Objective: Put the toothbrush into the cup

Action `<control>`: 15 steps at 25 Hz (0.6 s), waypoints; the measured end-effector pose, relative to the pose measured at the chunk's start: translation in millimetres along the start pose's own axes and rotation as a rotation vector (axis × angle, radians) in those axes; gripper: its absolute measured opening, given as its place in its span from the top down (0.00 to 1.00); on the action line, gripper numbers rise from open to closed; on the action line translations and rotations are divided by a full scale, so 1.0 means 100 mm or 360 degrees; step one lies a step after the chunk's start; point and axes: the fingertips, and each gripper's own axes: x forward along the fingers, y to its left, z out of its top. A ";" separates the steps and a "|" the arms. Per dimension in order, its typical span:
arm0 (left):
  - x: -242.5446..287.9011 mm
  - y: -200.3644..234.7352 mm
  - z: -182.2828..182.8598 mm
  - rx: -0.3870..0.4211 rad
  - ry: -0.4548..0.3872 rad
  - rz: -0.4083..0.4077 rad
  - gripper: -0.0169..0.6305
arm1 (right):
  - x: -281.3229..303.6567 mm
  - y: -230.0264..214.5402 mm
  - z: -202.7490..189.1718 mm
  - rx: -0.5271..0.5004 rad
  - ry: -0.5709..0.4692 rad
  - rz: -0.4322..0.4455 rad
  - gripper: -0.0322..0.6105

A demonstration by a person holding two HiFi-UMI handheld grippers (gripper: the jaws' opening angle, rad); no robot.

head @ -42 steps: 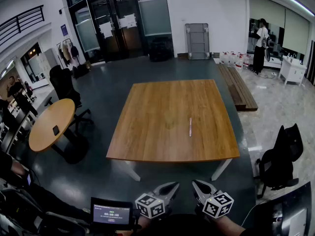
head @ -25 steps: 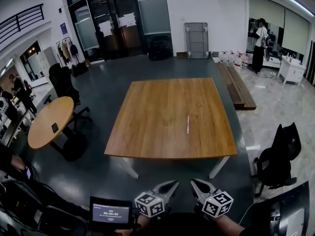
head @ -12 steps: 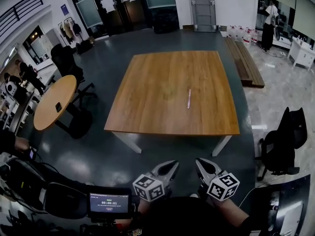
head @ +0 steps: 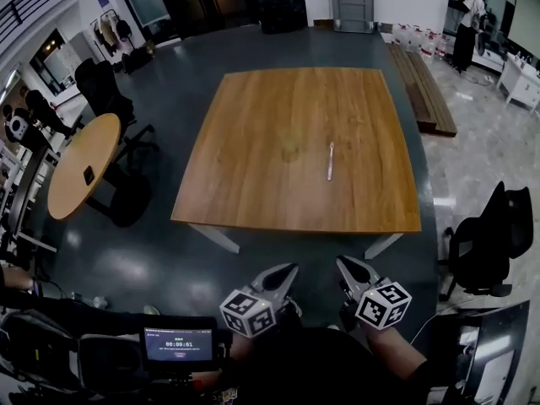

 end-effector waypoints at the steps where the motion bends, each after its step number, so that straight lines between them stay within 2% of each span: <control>1: 0.04 0.11 0.06 0.0001 0.0002 -0.0014 0.97 | 0.14 -0.06 0.04 0.0010 -0.0004 -0.0021 0.92; 5: 0.19 0.61 0.32 -0.0006 0.0013 -0.0058 0.97 | 0.73 -0.40 0.15 0.0042 0.0049 -0.0153 0.90; 9: 0.32 1.07 0.55 0.0011 0.0017 -0.0078 0.97 | 1.23 -0.99 0.22 0.0051 0.0164 -0.0333 0.90; 15: 0.24 1.47 0.61 -0.0084 0.0044 -0.0051 0.97 | 1.68 -1.83 0.24 0.0126 0.0412 -0.0570 0.89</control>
